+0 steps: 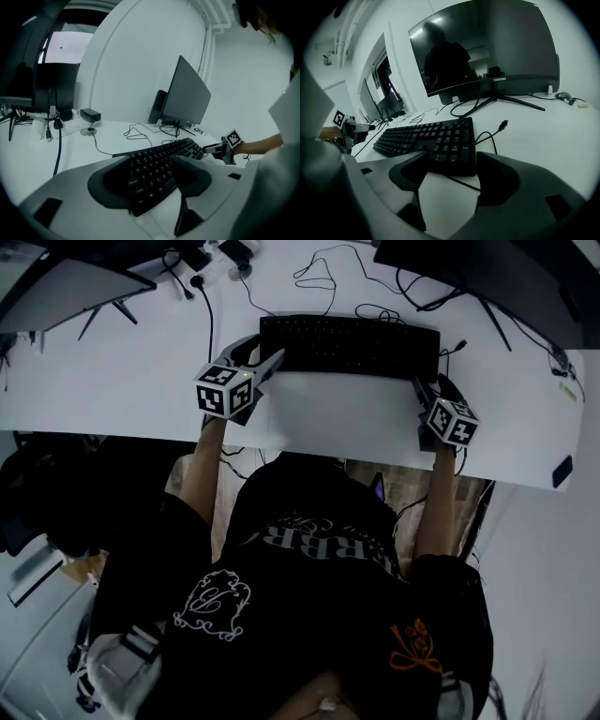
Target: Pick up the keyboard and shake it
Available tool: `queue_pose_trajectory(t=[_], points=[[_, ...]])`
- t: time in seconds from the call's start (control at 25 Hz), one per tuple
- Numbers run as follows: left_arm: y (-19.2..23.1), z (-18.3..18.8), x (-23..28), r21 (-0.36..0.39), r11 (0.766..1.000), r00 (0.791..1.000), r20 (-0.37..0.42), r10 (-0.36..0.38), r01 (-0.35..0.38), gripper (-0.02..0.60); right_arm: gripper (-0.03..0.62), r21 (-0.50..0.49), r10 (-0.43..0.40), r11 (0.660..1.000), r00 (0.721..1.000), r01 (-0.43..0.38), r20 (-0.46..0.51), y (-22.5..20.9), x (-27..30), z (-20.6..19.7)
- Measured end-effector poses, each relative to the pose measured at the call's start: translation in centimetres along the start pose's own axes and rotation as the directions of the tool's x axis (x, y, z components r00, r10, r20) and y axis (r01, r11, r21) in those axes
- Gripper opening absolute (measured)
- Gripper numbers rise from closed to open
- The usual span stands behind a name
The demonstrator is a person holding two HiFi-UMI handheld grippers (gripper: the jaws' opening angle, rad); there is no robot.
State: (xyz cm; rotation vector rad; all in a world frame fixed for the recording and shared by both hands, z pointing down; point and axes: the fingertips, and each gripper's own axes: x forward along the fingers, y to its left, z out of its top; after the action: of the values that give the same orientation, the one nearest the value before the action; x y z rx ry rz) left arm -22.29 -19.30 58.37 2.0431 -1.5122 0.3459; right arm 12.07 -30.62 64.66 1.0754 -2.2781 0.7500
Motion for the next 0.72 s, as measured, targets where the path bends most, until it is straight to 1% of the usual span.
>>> queue_pose_trajectory(t=[0.04, 0.16, 0.32, 0.4, 0.48, 0.6, 0.72], points=[[0.8, -0.4, 0.4, -0.009, 1.0, 1.0, -0.02, 0.006, -0.006, 0.273, 0.319, 0.001, 0.001, 1.0, 1.0, -0.001, -0.004, -0.2, 0.1, 0.0], [2.9, -1.5, 1.6, -0.029, 1.0, 0.997, -0.081, 0.003, -0.006, 0.314, 0.336, 0.002, 0.007, 1.0, 1.0, -0.007, -0.023, -0.4, 0.4, 0.1], [5.0, -2.6, 3.5, -0.04, 0.999, 0.985, -0.17, -0.037, 0.031, 0.357, 0.366, -0.006, 0.033, 0.999, 0.997, -0.033, -0.074, -0.3, 1.0, -0.3], [5.4, -2.8, 4.3, -0.042, 0.997, 0.977, -0.203, -0.072, 0.064, 0.367, 0.373, -0.008, 0.067, 0.998, 0.992, -0.068, -0.107, 0.1, 1.3, -0.6], [5.4, -2.9, 4.9, -0.041, 0.994, 0.967, -0.228, -0.109, 0.103, 0.369, 0.394, -0.021, 0.088, 0.996, 0.986, -0.092, -0.144, 0.4, 1.7, -1.0], [5.4, -3.0, 5.8, -0.026, 0.99, 0.957, -0.255, -0.14, 0.138, 0.37, 0.394, -0.065, 0.064, 0.995, 0.98, -0.077, -0.189, 0.3, 2.1, -1.4], [5.4, -3.2, 6.7, -0.031, 0.988, 0.949, -0.275, -0.156, 0.154, 0.375, 0.39, -0.072, 0.052, 0.995, 0.978, -0.067, -0.2, 0.1, 2.1, -1.4]])
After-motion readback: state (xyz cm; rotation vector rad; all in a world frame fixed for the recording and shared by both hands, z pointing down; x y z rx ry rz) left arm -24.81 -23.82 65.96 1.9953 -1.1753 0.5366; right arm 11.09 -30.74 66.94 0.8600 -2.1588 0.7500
